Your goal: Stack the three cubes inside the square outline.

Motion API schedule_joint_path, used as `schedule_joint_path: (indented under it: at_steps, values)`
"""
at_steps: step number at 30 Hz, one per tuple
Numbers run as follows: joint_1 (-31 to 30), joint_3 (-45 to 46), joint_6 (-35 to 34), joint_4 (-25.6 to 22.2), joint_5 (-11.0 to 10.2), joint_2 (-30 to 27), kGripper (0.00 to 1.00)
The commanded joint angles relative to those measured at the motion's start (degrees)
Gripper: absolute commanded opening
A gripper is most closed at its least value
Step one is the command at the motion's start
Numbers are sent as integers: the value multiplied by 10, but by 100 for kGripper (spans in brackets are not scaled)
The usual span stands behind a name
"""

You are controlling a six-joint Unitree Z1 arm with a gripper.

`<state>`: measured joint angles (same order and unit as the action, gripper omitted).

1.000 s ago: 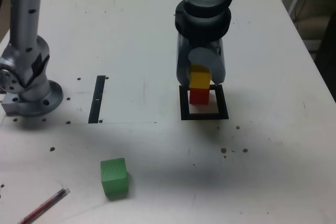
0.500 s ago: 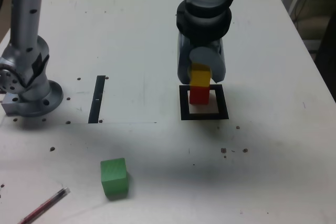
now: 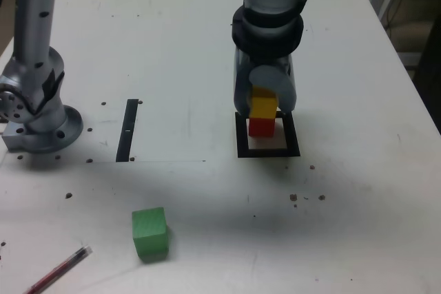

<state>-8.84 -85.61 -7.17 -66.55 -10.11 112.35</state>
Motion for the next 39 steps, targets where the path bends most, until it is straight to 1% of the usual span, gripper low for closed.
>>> schedule_joint_path:
  at_steps: [1,4,6,10,14,18,22,24,27,31,35,39]
  values:
    - [2,3,2,1,0,-4,54]
    - [3,5,4,0,0,-4,69]
    - [3,6,5,-1,-1,-4,78]
    - [4,5,7,-1,0,-7,90]
    - [4,5,9,-2,5,-16,98]
    - [4,6,12,-4,8,-30,99]
    - [1,11,12,-27,10,-53,99]
    - [-3,19,12,-42,15,-67,99]
    - [-17,35,7,-57,28,-87,99]
    - [-65,54,-22,-66,47,-108,99]
    - [-139,60,-77,-72,64,-116,99]
    - [-190,69,-117,-72,83,-122,99]
